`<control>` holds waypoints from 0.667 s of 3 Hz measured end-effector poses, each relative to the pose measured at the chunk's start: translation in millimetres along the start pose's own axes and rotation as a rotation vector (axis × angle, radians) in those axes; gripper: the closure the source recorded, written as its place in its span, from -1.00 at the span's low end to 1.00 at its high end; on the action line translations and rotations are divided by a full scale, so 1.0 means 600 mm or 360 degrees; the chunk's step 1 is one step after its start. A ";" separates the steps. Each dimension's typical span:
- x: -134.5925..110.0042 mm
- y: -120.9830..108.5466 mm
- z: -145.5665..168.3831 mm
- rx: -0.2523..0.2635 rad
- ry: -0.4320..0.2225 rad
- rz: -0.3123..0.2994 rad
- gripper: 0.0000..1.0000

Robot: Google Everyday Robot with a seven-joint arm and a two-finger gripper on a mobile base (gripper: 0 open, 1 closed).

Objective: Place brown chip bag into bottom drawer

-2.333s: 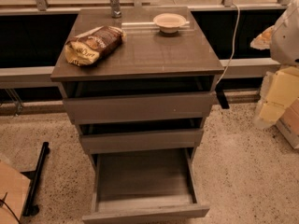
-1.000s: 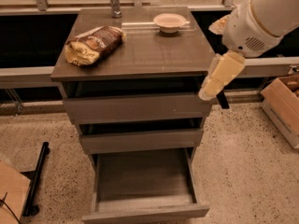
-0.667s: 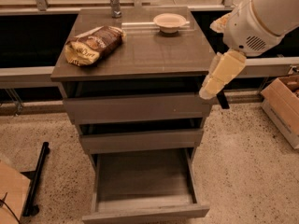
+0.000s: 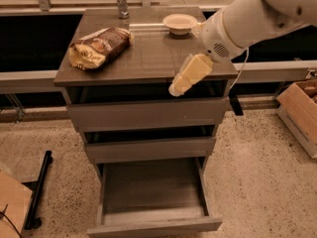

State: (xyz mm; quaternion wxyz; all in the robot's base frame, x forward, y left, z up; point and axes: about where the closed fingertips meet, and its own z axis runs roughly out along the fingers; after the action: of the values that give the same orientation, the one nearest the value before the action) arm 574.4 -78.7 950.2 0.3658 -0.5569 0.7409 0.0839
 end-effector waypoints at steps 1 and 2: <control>-0.047 -0.024 0.080 -0.0019 -0.0138 0.0021 -1.00; -0.097 -0.061 0.178 -0.0054 -0.0274 0.0039 -1.00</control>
Offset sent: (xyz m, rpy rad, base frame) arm 0.1368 0.1289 -0.0412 0.2515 -0.0409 0.0770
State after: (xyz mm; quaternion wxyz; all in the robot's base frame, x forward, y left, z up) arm 661.5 9.1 920.8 0.4178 -0.5447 0.7119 0.1484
